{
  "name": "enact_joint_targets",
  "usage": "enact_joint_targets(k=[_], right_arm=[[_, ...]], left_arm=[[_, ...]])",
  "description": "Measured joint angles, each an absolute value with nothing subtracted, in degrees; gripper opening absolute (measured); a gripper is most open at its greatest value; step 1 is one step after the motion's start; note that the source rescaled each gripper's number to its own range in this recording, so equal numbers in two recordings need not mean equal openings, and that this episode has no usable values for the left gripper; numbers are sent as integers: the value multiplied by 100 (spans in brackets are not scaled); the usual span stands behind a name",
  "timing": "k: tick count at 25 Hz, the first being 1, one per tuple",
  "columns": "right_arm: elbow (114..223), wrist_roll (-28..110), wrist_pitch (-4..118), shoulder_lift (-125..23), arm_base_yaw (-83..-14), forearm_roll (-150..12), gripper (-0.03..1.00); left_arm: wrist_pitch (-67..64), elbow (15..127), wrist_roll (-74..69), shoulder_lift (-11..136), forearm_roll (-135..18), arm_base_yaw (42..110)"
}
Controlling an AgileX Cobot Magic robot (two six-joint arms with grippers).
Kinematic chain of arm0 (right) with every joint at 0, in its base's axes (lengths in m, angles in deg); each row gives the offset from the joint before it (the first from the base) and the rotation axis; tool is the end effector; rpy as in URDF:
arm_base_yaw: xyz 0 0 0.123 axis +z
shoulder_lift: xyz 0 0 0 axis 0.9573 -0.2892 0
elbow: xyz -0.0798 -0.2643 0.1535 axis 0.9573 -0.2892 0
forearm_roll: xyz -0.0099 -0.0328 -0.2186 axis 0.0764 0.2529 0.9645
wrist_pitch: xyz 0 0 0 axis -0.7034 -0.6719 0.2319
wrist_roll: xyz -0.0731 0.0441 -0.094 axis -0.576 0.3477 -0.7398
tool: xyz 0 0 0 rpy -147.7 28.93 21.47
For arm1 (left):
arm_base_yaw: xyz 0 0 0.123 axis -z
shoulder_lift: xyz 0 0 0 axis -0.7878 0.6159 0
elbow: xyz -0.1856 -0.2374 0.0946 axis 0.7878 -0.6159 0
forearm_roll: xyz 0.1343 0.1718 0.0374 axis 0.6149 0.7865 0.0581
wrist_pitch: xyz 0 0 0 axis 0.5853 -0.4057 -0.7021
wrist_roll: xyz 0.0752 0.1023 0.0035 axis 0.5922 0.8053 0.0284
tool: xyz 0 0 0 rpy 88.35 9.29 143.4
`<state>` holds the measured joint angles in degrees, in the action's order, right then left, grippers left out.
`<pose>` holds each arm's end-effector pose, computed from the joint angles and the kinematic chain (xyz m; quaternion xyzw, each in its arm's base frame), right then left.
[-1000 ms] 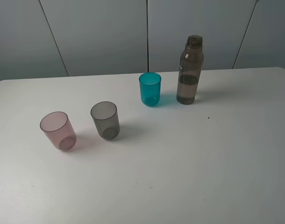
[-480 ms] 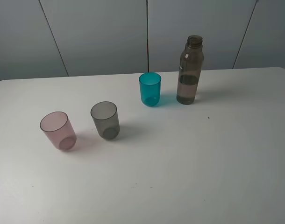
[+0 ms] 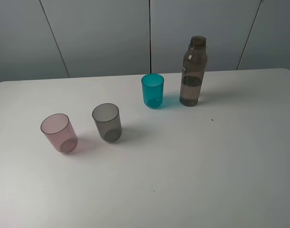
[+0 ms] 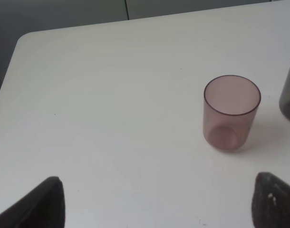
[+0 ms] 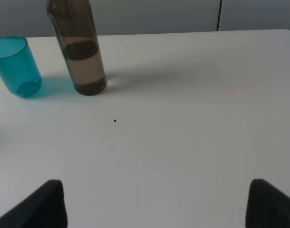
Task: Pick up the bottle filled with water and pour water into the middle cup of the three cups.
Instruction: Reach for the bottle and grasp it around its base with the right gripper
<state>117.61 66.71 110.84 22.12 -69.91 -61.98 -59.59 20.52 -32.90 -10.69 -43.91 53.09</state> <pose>-0.0345 -0.0009 0.2453 -0.0061 0.8592 0.0311 0.5107 -0.0338 0.0021 0.2464 0.0317 0.8540 0.0162 0.5190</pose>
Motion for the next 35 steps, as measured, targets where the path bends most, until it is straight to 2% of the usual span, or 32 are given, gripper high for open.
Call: enact_joint_targets(k=[11, 21, 35], right_arm=[[11761, 6671, 11084, 2161, -6991, -6374, 43], [12035, 6671, 10982, 486, -6991, -6374, 43], [12404, 6671, 8807, -1513, -6979, -6601, 43]], left_arm=[[-5959, 2052, -3290, -1069, -4391, 5309], [-5959, 2052, -3290, -1069, -4391, 5309], [-5959, 2052, -3290, -1069, -4391, 5309]])
